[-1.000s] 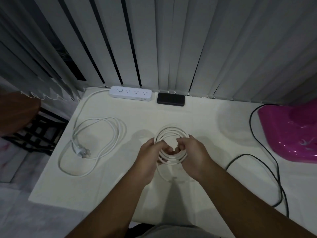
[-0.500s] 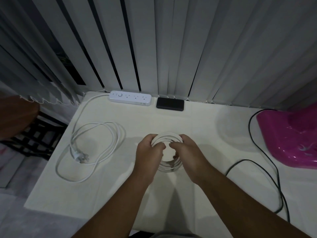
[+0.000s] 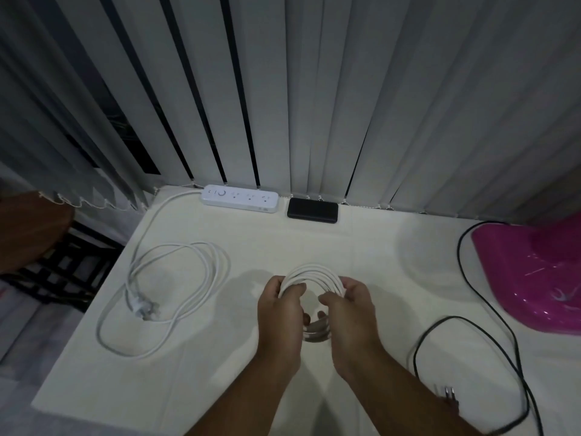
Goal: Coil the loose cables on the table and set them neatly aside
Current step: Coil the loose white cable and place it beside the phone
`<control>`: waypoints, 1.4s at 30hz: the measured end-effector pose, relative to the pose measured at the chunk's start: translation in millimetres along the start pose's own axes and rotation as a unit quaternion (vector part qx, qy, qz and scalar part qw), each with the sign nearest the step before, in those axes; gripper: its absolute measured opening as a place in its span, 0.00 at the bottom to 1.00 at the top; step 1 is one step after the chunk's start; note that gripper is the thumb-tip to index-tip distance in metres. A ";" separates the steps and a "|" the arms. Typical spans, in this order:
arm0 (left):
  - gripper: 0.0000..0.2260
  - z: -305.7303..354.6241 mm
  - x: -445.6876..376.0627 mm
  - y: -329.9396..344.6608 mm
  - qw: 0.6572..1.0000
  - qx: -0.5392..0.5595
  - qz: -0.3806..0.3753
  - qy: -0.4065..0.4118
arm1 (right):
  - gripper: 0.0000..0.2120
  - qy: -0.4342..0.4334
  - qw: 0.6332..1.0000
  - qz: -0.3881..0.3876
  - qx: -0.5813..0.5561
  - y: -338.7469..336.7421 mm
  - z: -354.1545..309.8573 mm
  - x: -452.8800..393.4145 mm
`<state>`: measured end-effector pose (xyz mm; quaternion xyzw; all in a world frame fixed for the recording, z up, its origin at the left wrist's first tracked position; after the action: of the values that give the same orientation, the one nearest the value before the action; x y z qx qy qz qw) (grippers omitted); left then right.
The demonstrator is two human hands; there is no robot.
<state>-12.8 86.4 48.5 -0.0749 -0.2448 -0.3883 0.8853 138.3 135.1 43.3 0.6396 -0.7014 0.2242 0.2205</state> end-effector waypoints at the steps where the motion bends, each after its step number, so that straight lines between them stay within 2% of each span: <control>1: 0.06 -1.1 0.5 1.2 1.000 0.002 -0.003 -0.006 | 0.21 -0.017 1.000 0.011 -0.001 -3.3 -4.2 1.1; 3: 0.07 -3.7 0.8 2.1 1.000 0.013 -0.006 -0.019 | 0.27 -0.052 0.999 0.007 0.011 -4.7 -13.1 2.6; 7: 0.06 -5.2 -1.4 0.4 0.998 0.045 -0.006 -0.035 | 0.27 -0.084 0.995 -0.040 0.039 1.7 -18.5 2.8; 15: 0.05 -8.2 -6.6 -4.2 0.996 0.068 0.008 -0.052 | 0.23 -0.016 0.987 -0.157 -0.022 15.0 -14.7 -3.3; 18: 0.04 -9.0 -9.1 -4.3 0.996 0.063 0.011 -0.062 | 0.23 0.014 0.974 -0.216 -0.066 23.7 -11.7 -0.9; 22: 0.06 -14.6 -10.7 -3.3 0.990 0.097 0.020 -0.096 | 0.23 0.029 0.953 -0.287 -0.091 34.0 -11.3 4.6; 25: 0.08 -14.4 -13.8 -8.1 0.992 0.080 0.032 -0.093 | 0.26 0.013 0.942 -0.322 -0.095 38.1 -13.1 11.1; 27: 0.08 -14.8 -15.0 -9.5 0.993 0.078 0.030 -0.088 | 0.27 -0.042 0.958 -0.284 -0.021 33.2 -18.9 10.4; 29: 0.07 -16.9 -15.6 -10.1 0.992 0.092 0.030 -0.081 | 0.23 -0.121 0.970 -0.197 0.074 21.6 -31.2 6.6; 33: 0.10 -16.7 -16.8 -10.5 0.991 0.110 0.038 -0.059 | 0.20 -0.261 0.949 -0.079 0.160 4.1 -52.2 10.9; 35: 0.14 -15.9 -16.6 -9.8 0.992 0.106 0.041 -0.052 | 0.16 -0.265 0.955 -0.061 0.119 -0.6 -50.3 11.3; 38: 0.16 -13.6 -17.3 -8.3 0.993 0.102 0.043 -0.039 | 0.09 -0.243 0.967 -0.050 0.059 -3.2 -43.7 7.4; 42: 0.13 -14.4 -21.5 -11.3 0.990 0.116 0.066 -0.041 | 0.07 -0.276 0.956 0.003 0.098 -9.9 -54.4 5.5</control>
<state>-28.0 87.9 24.8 -0.0031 -0.3186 -0.2940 0.9011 148.9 162.4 90.5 0.6926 -0.7117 0.1077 -0.0464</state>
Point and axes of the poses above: each hand's wrist, its own x-axis away from the middle knuckle, its own y-axis out of the palm, z = x × y, the point moved 10 cm from there along -x, towards the middle knuckle
